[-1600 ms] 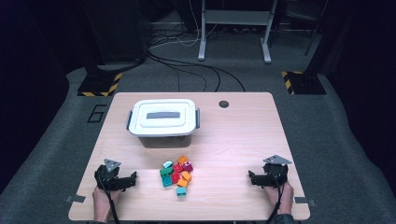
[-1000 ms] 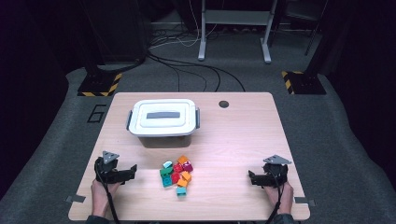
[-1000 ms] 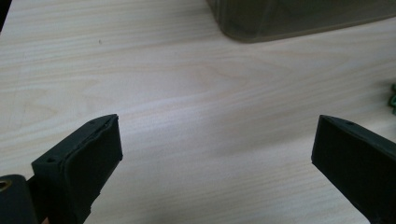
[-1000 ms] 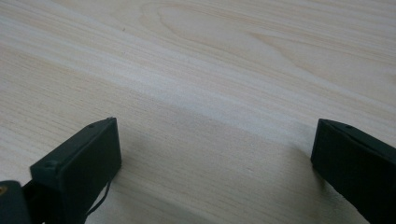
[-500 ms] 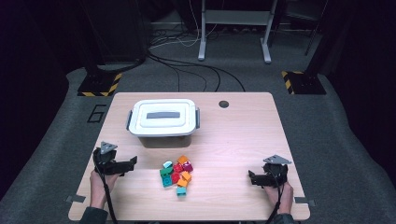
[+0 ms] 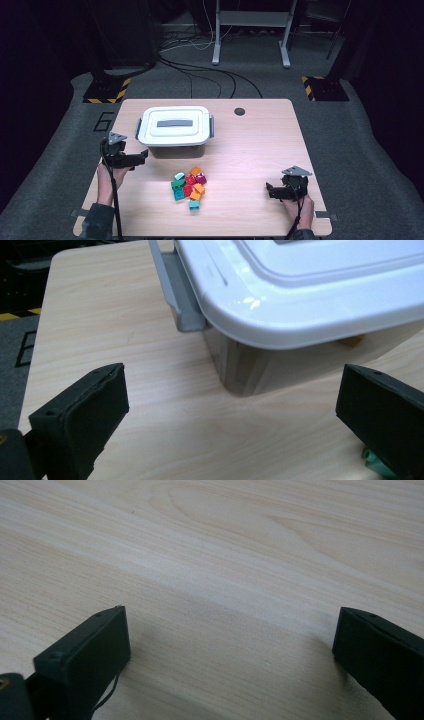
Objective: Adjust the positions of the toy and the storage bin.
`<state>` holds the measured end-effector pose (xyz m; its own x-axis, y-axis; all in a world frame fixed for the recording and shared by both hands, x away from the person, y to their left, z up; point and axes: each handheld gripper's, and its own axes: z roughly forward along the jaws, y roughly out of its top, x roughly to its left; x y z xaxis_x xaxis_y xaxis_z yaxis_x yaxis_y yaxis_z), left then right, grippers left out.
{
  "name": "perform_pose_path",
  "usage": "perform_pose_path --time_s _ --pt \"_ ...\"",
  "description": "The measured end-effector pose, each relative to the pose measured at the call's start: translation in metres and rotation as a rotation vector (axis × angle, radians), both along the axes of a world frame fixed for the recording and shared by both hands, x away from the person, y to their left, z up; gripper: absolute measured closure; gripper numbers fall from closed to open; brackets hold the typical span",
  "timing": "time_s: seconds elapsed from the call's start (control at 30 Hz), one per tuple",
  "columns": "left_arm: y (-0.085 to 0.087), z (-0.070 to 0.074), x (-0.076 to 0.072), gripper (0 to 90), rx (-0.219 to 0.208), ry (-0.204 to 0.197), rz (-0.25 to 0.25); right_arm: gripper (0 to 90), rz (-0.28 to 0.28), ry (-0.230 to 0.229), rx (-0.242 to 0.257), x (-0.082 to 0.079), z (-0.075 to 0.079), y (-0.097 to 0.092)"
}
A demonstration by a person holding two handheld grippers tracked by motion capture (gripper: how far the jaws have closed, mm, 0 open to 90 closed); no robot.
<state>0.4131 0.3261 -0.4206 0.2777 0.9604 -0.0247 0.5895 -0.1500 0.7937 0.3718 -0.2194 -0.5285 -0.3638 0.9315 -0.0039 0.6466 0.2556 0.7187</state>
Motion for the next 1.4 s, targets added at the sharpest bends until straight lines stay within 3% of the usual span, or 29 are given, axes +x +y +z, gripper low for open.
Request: perform_pose_path --time_s 0.5,0.6,0.83,1.0,1.13,1.4 --pt "-0.001 0.024 0.036 2.6 0.016 -0.012 0.012 1.1 -0.001 0.0 0.0 0.0 0.0 0.0" --pt "-0.003 0.027 0.045 4.0 0.01 0.003 0.007 1.2 -0.002 -0.001 0.001 0.0 0.0 0.0" --pt "-0.013 0.029 0.059 6.9 0.023 0.015 -0.029 1.3 -0.003 -0.001 0.001 0.0 0.0 0.0" --pt "-0.019 0.022 0.071 7.7 0.03 0.062 -0.057 1.4 -0.003 -0.002 0.001 0.0 0.0 0.0" --pt "-0.021 0.017 0.076 6.8 -0.005 0.104 -0.112 1.4 -0.003 -0.002 0.002 0.0 0.0 0.0" --pt "-0.019 0.013 0.079 6.1 -0.045 0.116 -0.15 1.4 -0.005 -0.002 0.002 0.0 0.0 0.0"
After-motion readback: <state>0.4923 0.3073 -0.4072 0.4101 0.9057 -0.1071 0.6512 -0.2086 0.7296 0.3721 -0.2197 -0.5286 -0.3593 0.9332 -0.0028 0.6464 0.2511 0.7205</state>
